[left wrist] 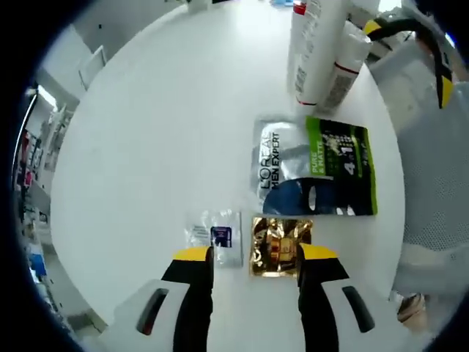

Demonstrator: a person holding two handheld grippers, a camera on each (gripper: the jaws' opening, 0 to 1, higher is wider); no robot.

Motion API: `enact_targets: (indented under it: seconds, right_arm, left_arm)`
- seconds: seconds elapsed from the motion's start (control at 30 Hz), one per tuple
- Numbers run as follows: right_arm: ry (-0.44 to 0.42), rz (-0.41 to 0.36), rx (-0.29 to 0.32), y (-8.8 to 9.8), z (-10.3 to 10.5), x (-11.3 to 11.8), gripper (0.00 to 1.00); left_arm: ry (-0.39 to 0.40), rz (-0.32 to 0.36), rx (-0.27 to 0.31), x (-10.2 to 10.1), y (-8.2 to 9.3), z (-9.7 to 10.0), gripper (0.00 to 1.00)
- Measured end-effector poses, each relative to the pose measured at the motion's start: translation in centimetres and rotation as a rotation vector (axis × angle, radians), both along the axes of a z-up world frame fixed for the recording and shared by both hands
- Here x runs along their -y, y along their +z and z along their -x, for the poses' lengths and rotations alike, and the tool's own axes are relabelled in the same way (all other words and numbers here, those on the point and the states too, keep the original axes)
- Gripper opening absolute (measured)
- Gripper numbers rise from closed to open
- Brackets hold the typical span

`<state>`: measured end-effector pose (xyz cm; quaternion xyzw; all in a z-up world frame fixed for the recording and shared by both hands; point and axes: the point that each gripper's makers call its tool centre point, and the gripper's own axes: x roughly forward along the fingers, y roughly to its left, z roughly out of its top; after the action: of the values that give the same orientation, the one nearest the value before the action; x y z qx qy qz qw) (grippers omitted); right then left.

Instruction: Arrange the skincare products in the storage area until every visible bottle or jar stands upright without overlapping.

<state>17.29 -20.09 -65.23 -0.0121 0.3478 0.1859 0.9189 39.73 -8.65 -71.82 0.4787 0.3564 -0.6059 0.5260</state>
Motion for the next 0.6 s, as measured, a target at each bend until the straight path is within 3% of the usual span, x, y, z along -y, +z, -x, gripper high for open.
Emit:
enact_targets:
  seconds: [0.17,0.27,0.4,0.53,0.6]
  right_arm:
    - [-0.004,-0.001,-0.005,-0.2,0.1,0.1,0.83]
    - [-0.008,-0.003,-0.007,-0.2,0.1,0.2,0.83]
    - [-0.011,-0.004,-0.014,-0.4,0.2,0.3,0.83]
    - [-0.012,-0.006,-0.02,-0.5,0.2,0.3,0.83]
    - [-0.015,-0.008,-0.022,-0.6,0.1,0.3,0.83]
  left_arm:
    - [0.107,-0.008,0.032,-0.3,-0.1,-1.9,0.41]
    - [0.175,-0.02,-0.001,-0.5,-0.3,-2.0,0.41]
    - [0.336,-0.042,-0.041,-1.2,-0.9,-2.7,0.45]
    - [0.39,-0.044,-0.06,-1.5,-1.5,-3.2,0.4]
    - [0.443,-0.038,-0.105,-1.5,-1.8,-3.0,0.4]
